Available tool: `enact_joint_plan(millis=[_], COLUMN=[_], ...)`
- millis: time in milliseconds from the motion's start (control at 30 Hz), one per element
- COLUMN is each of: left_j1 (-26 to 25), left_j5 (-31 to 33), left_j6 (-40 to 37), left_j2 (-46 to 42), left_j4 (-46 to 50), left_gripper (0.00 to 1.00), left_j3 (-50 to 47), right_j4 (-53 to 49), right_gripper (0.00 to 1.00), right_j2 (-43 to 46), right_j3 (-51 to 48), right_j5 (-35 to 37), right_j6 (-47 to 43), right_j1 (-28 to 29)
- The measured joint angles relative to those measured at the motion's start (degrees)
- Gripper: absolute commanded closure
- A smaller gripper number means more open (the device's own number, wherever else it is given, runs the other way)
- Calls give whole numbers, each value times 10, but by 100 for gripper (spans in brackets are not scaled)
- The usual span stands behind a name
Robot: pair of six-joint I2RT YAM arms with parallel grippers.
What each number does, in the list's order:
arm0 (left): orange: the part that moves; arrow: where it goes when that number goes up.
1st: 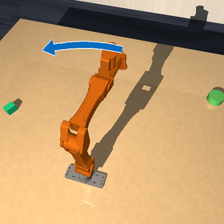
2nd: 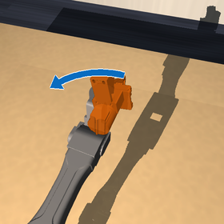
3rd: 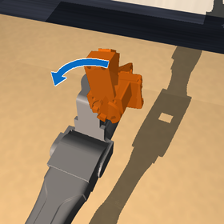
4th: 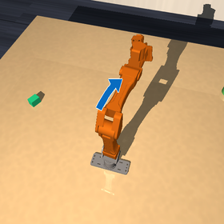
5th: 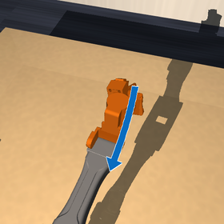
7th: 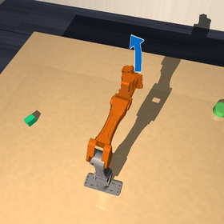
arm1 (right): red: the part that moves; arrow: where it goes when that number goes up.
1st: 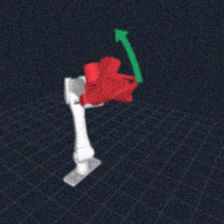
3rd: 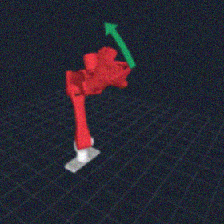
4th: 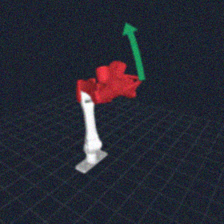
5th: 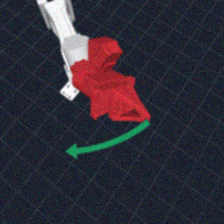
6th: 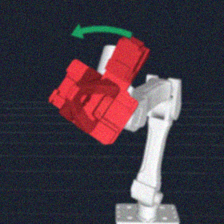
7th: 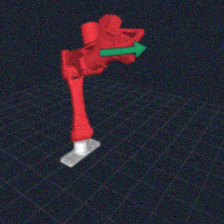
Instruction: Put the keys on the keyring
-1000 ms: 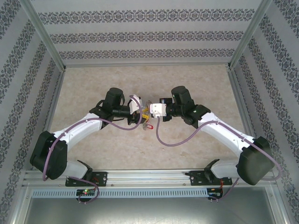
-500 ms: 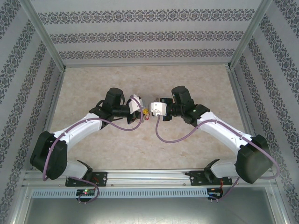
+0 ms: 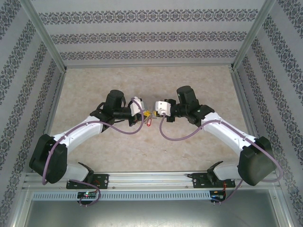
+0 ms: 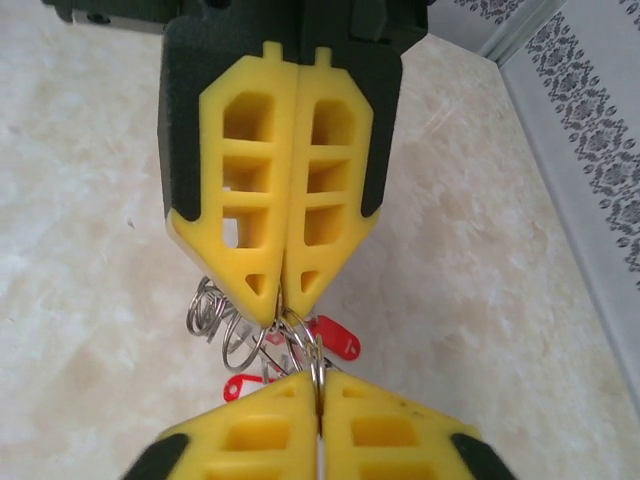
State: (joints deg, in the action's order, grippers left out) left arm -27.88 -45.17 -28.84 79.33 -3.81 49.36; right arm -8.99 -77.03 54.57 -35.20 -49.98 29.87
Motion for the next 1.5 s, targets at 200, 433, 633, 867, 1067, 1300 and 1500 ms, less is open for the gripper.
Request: enact_joint_plan(millis=[200, 433, 633, 867, 1067, 1300, 1500], left_j1=[-2, -2, -2, 5, 6, 6, 6], left_j5=[-1, 0, 0, -8, -10, -13, -15], left_j6=[-1, 4, 26, 62, 75, 85, 83], left_j2=[0, 3, 10, 18, 23, 23, 23], left_j4=[-3, -6, -10, -20, -21, -23, -23], left_gripper=[100, 100, 100, 100, 100, 100, 100], left_j3=[-16, -16, -16, -12, -7, -7, -7], right_j4=[5, 11, 28, 43, 55, 59, 64], right_gripper=[71, 67, 73, 80, 73, 58, 59], right_j2=[-14, -14, 25, 36, 36, 31, 21], right_j3=[0, 0, -30, -61, -65, -70, -70], right_j5=[-38, -62, -70, -92, -94, -75, -39], right_j6=[33, 49, 71, 107, 118, 119, 108], right_j1=[-17, -30, -39, -43, -40, -26, -26])
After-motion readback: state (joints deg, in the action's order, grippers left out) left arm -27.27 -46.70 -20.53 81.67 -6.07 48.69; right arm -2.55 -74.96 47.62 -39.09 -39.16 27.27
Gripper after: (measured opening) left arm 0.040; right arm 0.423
